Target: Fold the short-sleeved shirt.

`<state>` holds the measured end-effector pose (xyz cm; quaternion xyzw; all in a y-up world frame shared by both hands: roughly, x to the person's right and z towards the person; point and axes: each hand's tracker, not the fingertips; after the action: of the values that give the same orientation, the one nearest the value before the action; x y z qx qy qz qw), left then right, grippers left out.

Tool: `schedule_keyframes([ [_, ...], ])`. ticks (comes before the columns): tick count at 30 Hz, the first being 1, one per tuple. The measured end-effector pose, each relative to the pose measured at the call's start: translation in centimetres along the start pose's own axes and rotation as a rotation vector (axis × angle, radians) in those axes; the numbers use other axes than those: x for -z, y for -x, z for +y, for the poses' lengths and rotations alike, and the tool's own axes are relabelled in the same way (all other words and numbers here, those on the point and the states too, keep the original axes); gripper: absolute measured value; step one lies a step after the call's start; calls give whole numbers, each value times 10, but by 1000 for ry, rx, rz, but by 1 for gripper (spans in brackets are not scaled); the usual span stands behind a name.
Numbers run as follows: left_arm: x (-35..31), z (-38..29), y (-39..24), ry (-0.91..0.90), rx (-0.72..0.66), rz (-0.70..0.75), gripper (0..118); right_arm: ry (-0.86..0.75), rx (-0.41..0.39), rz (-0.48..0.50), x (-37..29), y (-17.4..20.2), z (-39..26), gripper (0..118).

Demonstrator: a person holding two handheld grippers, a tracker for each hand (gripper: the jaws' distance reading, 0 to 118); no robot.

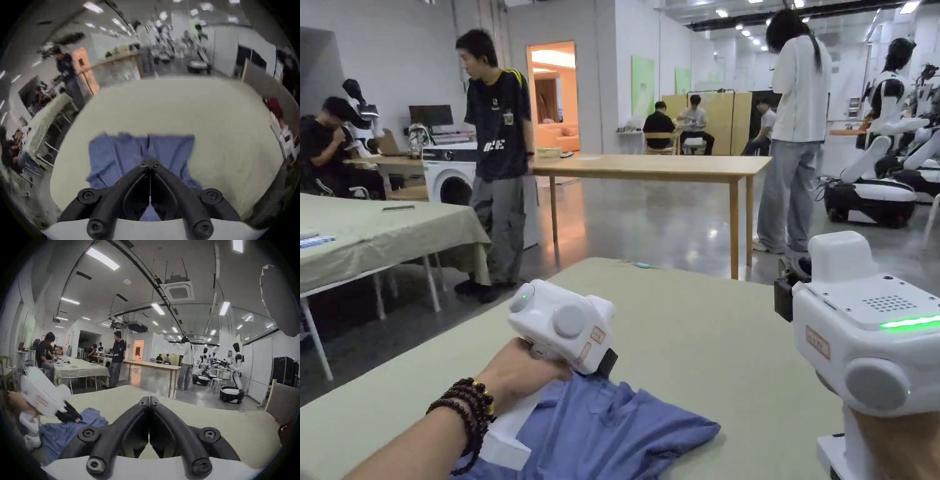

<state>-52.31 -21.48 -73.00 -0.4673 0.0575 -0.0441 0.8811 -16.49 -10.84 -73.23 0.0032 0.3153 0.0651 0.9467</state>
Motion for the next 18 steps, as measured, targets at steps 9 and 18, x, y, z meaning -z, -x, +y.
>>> schedule_keyframes([
  [9,118,-44,19,134,-81,-30,115,68,4,109,-5,11,-32,0],
  [18,210,-56,47,140,-103,-73,116,132,35,152,8,17,-50,0],
])
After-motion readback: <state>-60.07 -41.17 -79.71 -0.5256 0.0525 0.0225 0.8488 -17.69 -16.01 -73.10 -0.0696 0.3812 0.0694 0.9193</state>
